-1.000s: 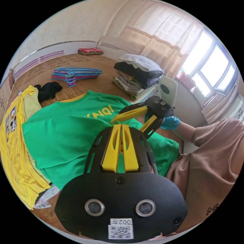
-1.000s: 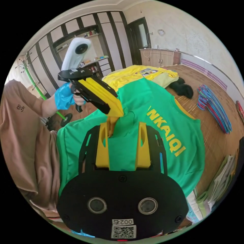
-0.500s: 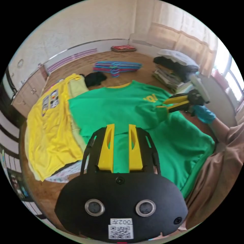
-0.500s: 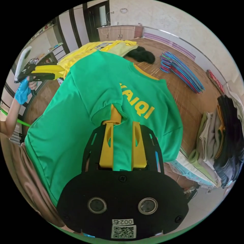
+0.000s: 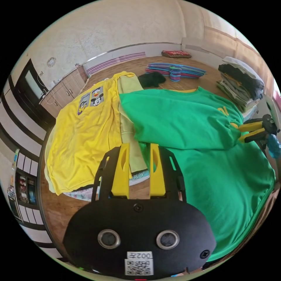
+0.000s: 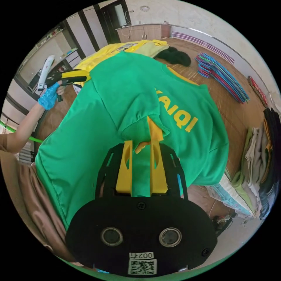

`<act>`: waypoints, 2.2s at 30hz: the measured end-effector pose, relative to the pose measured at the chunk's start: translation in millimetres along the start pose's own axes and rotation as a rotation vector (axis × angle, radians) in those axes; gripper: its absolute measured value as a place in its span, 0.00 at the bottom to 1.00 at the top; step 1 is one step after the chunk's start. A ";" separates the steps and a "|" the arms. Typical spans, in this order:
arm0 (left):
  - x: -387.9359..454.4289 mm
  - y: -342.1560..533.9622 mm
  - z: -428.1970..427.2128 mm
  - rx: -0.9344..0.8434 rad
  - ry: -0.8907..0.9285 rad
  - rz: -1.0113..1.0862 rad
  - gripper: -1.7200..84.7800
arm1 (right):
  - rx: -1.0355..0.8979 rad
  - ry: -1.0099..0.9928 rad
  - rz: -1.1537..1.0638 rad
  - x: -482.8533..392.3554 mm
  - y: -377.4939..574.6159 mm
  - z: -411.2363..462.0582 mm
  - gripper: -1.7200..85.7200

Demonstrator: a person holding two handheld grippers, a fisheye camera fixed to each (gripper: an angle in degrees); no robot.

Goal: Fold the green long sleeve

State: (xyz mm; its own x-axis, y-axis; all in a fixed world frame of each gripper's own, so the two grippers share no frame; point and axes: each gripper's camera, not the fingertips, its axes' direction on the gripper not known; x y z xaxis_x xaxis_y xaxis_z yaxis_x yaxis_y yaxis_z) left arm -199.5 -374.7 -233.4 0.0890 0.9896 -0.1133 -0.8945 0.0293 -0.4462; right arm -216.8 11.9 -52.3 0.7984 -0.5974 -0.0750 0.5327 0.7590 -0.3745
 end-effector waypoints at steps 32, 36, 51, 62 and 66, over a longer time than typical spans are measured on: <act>-3.1 62.2 53.8 0.140 0.164 -0.192 0.01 | 0.377 -0.156 -0.244 -47.9 -312.4 24.2 0.14; -9.3 63.1 61.8 0.154 0.178 -0.188 0.01 | 0.327 -0.164 -0.169 -47.0 -354.0 56.0 0.14; -23.5 60.4 72.2 0.197 0.104 -0.277 0.01 | 0.291 -0.013 -0.180 -39.4 -411.8 97.2 0.01; -40.3 32.0 81.0 0.171 0.136 -0.279 0.01 | 0.343 -0.080 -0.222 25.1 -388.5 56.6 0.11; -41.7 14.9 82.7 0.151 0.121 -0.279 0.01 | 0.389 0.065 -0.125 73.4 -341.8 39.9 0.11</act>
State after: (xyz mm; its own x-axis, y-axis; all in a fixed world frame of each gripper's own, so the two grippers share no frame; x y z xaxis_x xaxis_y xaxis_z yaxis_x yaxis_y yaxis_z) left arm -252.8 -403.9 -161.9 0.3829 0.9168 -0.1137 -0.8822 0.3263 -0.3395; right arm -329.0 -281.1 107.1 0.7078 -0.6972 -0.1137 0.7010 0.7131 -0.0082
